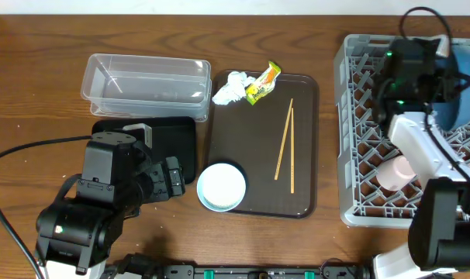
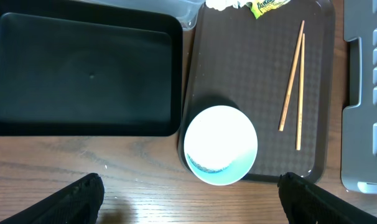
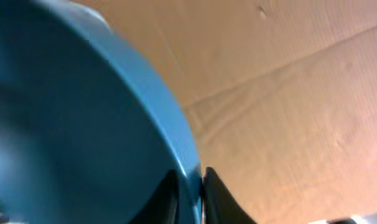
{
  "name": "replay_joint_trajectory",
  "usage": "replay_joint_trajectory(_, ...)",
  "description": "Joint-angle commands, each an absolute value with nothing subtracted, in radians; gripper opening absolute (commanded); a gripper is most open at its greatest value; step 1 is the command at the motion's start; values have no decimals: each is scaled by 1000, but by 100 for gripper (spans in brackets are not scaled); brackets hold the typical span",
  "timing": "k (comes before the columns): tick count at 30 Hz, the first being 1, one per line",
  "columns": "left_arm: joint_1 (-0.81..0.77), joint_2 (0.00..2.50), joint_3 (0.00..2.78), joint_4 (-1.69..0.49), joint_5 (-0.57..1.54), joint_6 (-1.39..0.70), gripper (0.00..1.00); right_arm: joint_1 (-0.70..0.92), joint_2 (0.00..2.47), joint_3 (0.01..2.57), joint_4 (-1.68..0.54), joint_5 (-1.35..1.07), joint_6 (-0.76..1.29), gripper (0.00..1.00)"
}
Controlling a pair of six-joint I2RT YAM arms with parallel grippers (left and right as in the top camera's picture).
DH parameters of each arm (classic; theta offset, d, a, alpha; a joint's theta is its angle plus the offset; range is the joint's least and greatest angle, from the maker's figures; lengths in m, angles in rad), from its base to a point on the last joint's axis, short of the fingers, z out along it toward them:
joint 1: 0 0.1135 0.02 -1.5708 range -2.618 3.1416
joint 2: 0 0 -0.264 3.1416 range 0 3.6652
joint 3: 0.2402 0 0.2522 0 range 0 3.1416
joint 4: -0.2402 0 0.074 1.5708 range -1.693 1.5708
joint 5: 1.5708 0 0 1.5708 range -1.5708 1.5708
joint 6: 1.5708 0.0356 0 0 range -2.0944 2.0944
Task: Sort waste into correct bins and load items into the dishwasher rack
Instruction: 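Lift the dark blue bowl and stand it in the rack's back corner, then grasp one wooden chopstick on the brown tray with the right gripper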
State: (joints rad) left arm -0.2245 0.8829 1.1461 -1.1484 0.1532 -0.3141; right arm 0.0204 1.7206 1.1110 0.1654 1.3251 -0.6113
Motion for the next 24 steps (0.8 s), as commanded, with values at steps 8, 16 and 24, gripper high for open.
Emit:
replay_joint_trajectory(8,-224,883,1164,-1151,144,-315,92,72,1700,1118,236,1353,-672,99)
replay_joint_trajectory(16,-224,883,1164,-1151,144,-315,92,268,1547,1118,163,1136,-650,99)
replay_joint_trajectory(24,-224,883,1164,-1151,144,-315,92,580,1454,1118,-320,746,-119,99)
